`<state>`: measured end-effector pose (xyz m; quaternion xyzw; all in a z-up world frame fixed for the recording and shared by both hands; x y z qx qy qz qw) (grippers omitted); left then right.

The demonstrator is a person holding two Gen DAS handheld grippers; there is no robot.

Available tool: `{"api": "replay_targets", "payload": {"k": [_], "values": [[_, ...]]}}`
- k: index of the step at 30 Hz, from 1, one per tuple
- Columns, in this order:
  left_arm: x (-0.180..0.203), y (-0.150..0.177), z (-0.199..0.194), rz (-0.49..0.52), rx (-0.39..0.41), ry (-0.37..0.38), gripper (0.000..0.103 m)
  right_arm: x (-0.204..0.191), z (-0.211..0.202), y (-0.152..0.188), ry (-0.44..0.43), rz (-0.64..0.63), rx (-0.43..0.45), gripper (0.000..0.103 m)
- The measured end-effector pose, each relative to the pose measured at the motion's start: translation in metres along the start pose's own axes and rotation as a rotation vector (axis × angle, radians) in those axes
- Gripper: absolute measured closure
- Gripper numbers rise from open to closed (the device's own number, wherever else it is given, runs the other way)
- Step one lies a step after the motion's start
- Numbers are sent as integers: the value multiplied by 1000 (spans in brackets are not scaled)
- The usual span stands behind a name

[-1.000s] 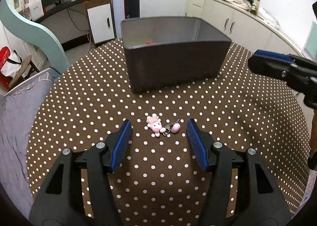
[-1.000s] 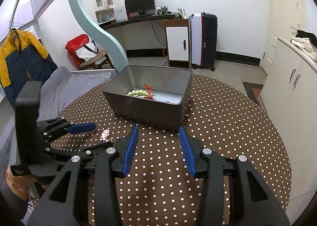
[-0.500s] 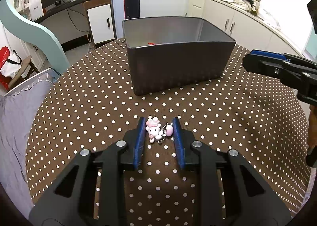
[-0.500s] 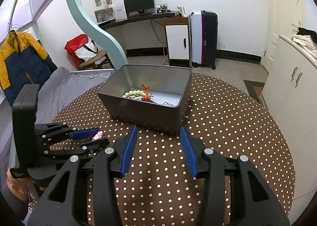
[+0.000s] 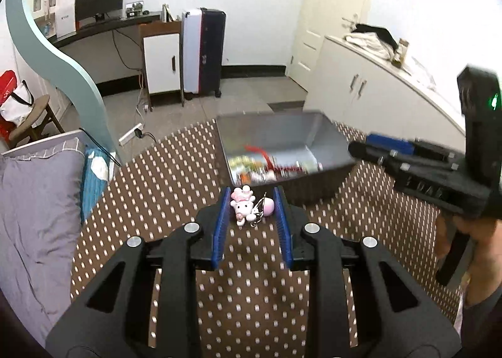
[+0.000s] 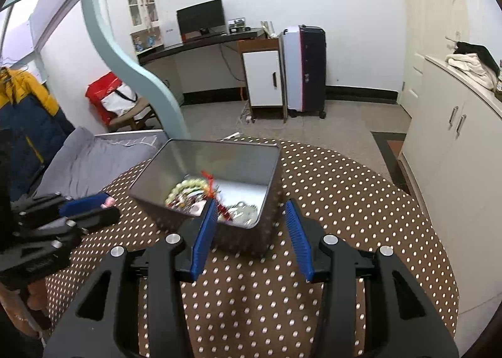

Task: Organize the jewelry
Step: 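Grasp the pink bunny charm with the left gripper, then lower the pink bunny charm into the tin and open the left gripper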

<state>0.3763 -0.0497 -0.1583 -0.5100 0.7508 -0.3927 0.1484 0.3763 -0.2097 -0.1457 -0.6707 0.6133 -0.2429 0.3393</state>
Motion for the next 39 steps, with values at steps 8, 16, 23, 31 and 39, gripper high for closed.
{"api": "replay_targets", "payload": {"k": [8, 16, 23, 31, 39], "values": [[4, -35, 24, -10, 7, -22, 76, 0, 20, 4, 24, -13, -56, 92], [11, -43, 49, -23, -14, -41, 75, 2, 18, 6, 22, -22, -54, 93], [13, -42, 58, -58, -27, -31, 75, 1, 17, 5, 20, -19, -53, 93], [10, -45, 51, -94, -3, -7, 36, 1, 16, 5, 19, -12, -51, 93], [18, -46, 26, -61, 33, -41, 34, 9, -2, 3, 13, 18, -2, 92]]}}
Point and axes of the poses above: each gripper's, at about its wrist camera, not at the fingertips, and z roughly the way its jaws point, x to its right, y to its underside, the point moved 7 cm from there along z, roughly the way its jaws point, and after that the axes turned 4 degrees about y, right-handed, at the moved point
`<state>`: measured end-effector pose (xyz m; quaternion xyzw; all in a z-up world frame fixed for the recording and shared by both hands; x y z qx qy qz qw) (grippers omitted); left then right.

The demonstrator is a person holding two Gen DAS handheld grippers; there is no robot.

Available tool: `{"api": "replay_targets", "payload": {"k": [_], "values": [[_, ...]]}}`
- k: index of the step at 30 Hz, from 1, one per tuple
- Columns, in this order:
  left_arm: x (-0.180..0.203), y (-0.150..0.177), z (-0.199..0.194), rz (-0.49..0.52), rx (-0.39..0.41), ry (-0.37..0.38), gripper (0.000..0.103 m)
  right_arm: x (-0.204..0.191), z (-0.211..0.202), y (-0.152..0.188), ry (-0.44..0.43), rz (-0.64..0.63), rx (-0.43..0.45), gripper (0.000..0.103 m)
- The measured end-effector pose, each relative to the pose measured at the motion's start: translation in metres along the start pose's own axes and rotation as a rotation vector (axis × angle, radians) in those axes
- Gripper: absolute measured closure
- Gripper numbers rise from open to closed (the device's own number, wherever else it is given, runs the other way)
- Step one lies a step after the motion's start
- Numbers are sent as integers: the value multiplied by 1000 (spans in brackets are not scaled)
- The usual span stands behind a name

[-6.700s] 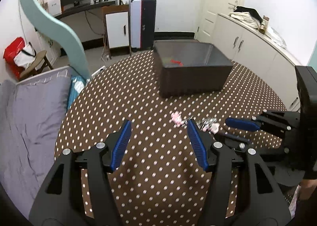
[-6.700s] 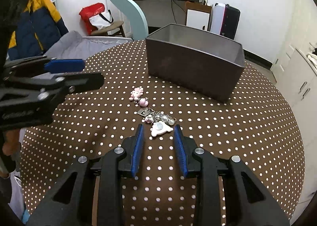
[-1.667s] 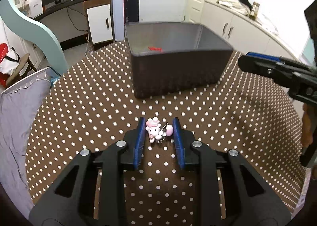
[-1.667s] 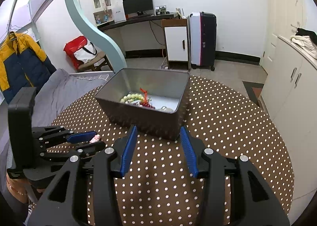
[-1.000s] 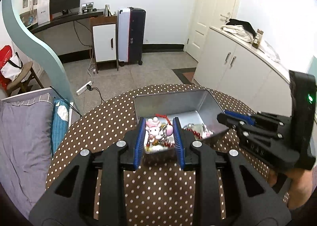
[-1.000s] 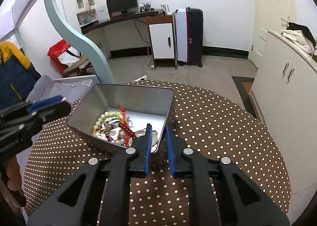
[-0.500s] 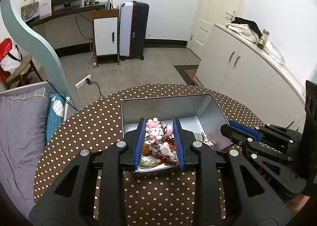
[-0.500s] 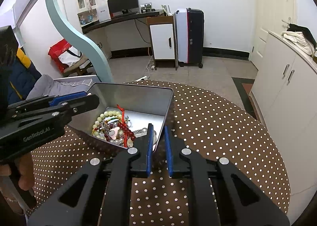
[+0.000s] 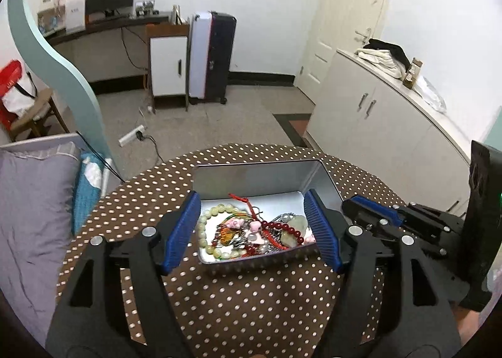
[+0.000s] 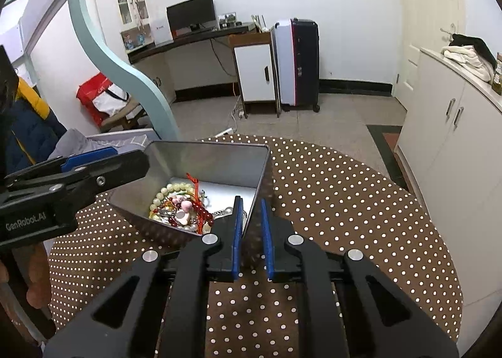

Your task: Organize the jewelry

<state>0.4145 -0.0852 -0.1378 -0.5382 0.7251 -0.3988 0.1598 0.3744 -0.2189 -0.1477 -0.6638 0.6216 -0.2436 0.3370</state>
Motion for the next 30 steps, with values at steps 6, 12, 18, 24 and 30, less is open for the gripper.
{"api": "replay_targets", "payload": {"k": [6, 12, 18, 24, 30], "values": [[8, 7, -66, 54, 132, -102, 23, -4, -50, 3, 20, -1, 84, 69], [29, 41, -148, 98, 235, -162, 13, -26, -138, 22, 54, -36, 226, 42], [55, 79, -219, 116, 315, -167, 10, -54, -217, 54, 48, -47, 334, 22], [69, 105, -274, 126, 384, -194, 9, -61, -280, 73, 73, -31, 454, 11], [76, 117, -318, 121, 447, -214, 8, -70, -318, 76, 105, -64, 525, 8]]}}
Point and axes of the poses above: each gripper's, at about its wrist camera, not at the fingertips, and z roughly the way its jaws point, x to its right, y to its underside, the point moved 7 cm from there along z, roughly the way its jaws point, and after that the axes turned 4 degrees about y, right-handed, at the moved point
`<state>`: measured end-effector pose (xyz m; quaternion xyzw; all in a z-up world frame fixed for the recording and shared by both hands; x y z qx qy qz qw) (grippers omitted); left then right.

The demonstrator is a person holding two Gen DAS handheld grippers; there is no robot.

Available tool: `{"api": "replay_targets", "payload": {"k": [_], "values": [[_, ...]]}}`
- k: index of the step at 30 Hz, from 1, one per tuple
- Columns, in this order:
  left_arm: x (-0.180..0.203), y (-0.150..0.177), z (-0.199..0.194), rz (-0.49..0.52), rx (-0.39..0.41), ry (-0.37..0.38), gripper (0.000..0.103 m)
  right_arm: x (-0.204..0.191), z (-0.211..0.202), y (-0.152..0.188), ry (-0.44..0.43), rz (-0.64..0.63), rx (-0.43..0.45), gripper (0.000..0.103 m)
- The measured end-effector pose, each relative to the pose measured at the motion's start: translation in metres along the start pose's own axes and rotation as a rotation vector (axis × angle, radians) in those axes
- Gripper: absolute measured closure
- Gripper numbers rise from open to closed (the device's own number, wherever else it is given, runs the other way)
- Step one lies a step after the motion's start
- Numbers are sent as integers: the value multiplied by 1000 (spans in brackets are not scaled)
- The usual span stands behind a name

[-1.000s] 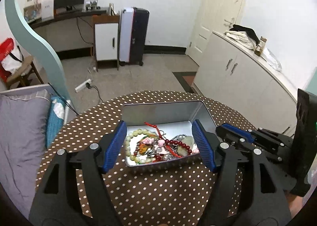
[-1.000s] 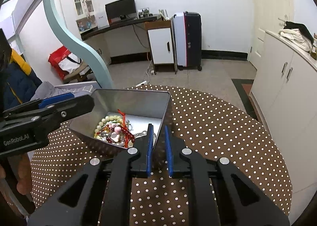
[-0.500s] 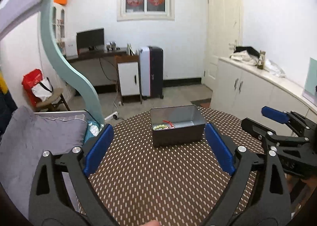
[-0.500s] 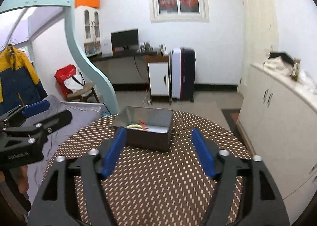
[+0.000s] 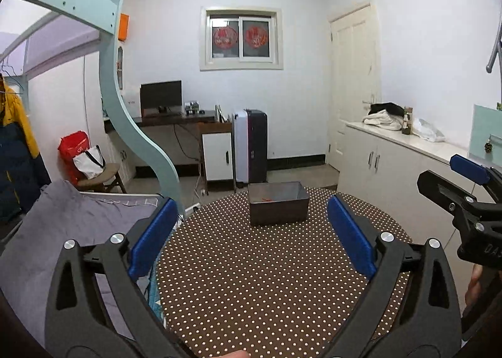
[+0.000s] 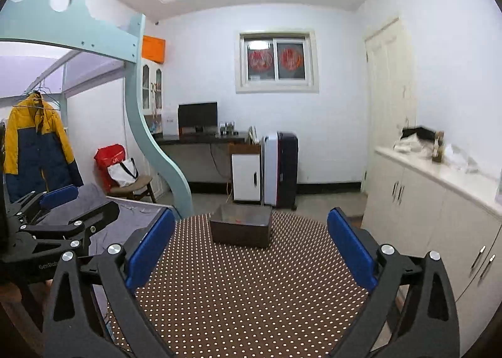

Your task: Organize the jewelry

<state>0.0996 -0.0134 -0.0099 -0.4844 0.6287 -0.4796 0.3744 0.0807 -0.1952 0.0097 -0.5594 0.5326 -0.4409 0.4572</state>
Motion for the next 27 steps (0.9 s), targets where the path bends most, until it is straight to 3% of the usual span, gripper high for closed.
{"api": "replay_targets", "payload": {"k": [17, 27], "values": [[13, -15, -61, 21, 112, -7, 7, -23, -57, -6, 68, -81, 135, 8], [13, -24, -86, 42, 163, -65, 7, -28, -72, -10, 50, -70, 166, 8]]}}
Point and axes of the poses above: each gripper's, at about its wrist camera, not at the fingertips, and z roughly the way its jaws point, x to its right, y to its underside, the point moved 7 cm from there along z, roughly the way its jaws point, and after that the axes turned 4 degrees about y, right-handed, at the moved point
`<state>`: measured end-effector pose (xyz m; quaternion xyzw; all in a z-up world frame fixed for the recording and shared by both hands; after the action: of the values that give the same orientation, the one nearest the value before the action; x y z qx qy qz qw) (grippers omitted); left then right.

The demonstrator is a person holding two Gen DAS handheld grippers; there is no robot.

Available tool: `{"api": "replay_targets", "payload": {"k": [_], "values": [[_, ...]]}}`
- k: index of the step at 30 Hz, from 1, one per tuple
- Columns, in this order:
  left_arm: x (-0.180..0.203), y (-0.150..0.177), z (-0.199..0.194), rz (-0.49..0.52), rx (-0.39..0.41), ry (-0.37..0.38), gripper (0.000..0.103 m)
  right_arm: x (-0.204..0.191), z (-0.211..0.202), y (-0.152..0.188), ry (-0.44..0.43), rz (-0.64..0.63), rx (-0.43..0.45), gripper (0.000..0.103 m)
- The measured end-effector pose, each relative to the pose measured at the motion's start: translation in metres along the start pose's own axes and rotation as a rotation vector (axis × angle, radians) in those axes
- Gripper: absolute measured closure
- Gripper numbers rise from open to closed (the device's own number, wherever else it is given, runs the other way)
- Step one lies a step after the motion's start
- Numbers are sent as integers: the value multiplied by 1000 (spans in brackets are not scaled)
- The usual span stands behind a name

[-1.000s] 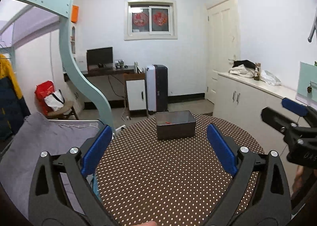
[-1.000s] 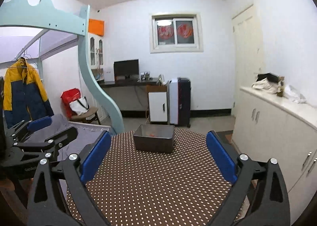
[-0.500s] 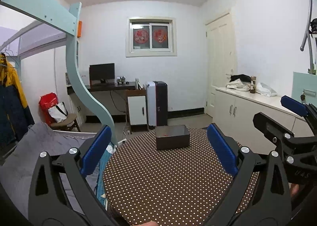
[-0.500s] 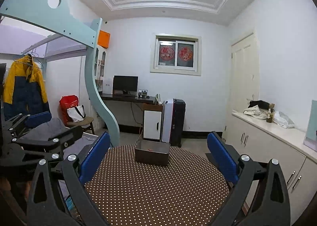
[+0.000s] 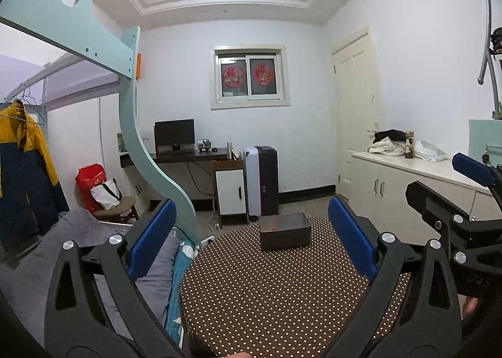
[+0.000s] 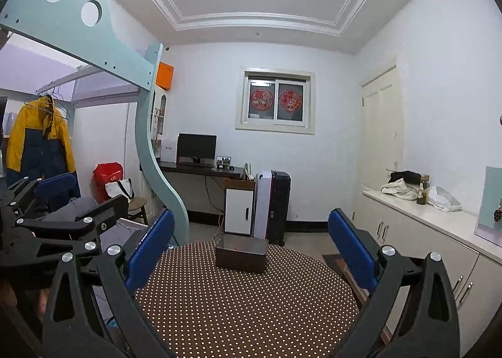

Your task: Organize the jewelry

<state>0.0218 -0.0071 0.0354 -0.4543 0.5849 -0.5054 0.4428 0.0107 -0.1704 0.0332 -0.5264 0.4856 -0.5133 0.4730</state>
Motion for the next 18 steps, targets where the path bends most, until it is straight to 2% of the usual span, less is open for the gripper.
{"api": "replay_targets", "payload": {"k": [18], "values": [[-5, 1, -4, -27, 5, -1, 7, -6, -3, -4, -3, -18, 2, 8]]}}
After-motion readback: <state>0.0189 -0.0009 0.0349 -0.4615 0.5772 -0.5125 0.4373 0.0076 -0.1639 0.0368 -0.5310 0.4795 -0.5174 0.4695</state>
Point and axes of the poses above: each gripper's, at about its wrist camera, not at the fingertips, and z roughly the way its jaws point, x to its right, y to its underside, the point moved 7 cm from there along z, roughly the way its jaws point, and after that the axes turned 4 degrees about y, right-handed, at the moved point
